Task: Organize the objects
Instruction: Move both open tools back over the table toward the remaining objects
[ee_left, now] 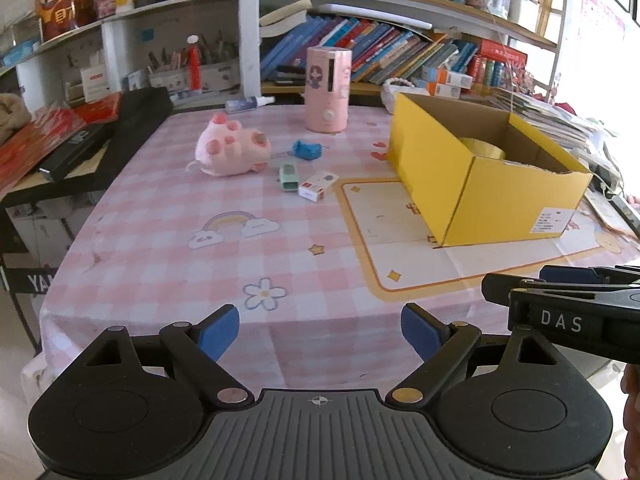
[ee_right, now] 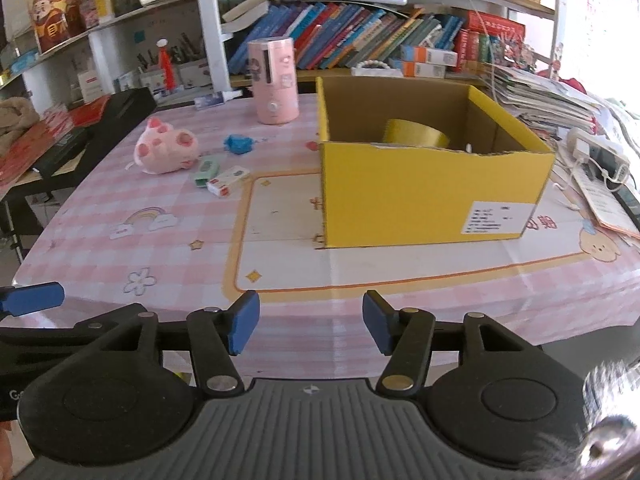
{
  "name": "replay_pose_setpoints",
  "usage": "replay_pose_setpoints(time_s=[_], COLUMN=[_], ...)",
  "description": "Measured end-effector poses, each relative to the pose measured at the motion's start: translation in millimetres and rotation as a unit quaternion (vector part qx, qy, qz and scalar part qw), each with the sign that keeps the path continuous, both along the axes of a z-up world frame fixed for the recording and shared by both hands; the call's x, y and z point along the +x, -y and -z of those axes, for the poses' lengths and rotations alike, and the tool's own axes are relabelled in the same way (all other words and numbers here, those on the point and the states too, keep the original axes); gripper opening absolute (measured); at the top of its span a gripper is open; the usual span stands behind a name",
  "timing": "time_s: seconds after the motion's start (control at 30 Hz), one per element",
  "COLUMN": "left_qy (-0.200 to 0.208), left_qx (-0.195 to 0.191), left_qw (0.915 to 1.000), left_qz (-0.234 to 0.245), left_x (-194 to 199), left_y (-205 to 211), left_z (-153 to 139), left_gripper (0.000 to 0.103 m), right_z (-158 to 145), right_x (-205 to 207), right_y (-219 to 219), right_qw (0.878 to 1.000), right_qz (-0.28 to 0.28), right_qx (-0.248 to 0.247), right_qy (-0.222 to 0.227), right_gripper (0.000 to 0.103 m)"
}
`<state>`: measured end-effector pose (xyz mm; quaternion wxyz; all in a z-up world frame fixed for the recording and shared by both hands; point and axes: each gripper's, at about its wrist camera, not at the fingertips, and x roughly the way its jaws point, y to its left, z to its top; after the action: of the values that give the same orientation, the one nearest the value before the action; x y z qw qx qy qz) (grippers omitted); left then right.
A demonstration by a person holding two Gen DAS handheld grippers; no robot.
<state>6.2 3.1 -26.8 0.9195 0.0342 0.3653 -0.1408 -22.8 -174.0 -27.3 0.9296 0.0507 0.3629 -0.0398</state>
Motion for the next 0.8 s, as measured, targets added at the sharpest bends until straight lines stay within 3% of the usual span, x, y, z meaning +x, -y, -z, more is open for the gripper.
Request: replay_pose_setpoints(time_s=[0.8], left_qy=[0.013], left_qx=[-0.011], left_qw=[0.9980], left_qz=[-0.061], left_x=[12.1], left_y=[-52.5], left_z=[-3.1], left_gripper=[0.090], right_z=[-8.0], right_x=[29.3], right_y=[-58.7], right_qw=[0.998], right_qz=[-0.057], right_qx=[-0.012], right_qy=[0.017], right_gripper=[0.059])
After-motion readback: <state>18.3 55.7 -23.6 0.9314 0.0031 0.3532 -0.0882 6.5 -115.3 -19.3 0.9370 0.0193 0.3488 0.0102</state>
